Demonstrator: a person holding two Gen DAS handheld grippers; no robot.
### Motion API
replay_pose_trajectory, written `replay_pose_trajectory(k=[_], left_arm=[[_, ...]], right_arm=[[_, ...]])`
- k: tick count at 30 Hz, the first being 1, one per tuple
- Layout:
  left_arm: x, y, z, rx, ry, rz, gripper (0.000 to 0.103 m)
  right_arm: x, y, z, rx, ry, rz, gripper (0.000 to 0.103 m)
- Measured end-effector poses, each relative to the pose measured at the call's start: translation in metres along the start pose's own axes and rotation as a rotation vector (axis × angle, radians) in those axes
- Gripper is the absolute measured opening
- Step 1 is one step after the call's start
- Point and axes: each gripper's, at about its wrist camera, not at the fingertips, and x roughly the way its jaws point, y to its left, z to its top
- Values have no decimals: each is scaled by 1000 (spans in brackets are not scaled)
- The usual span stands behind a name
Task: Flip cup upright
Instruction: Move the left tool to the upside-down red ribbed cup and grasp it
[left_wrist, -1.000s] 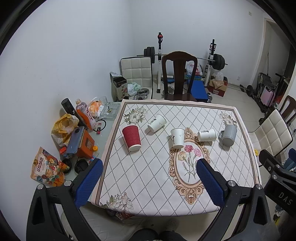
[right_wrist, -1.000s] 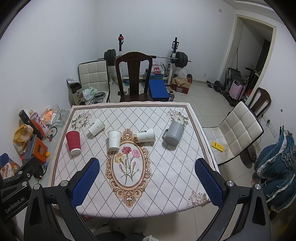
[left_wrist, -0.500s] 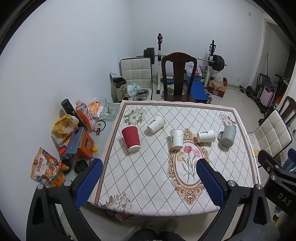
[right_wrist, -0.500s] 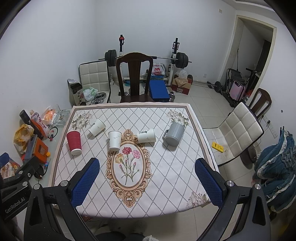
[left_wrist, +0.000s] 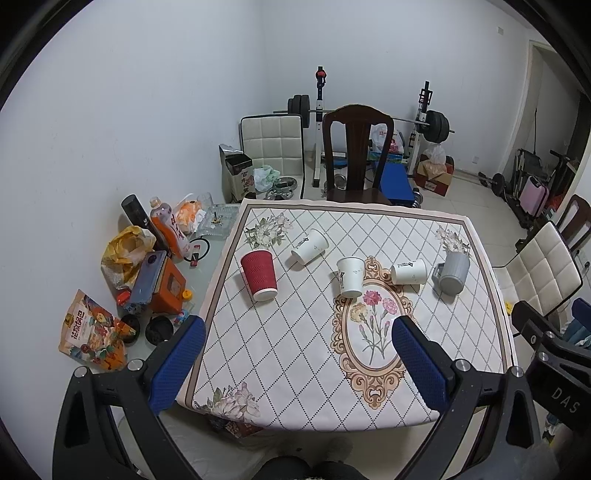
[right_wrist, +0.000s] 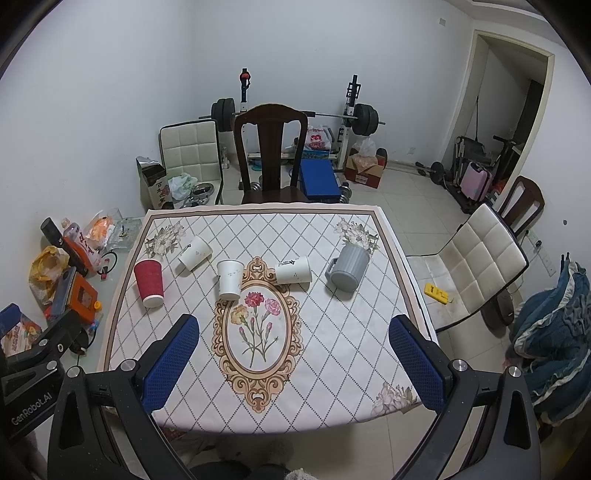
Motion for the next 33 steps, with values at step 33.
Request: replay_pose_trajectory(k=[33], left_arm=[[306,74,-28,-85,432,206,102]], right_arm=[[344,87,-80,-94,524,-23,103]])
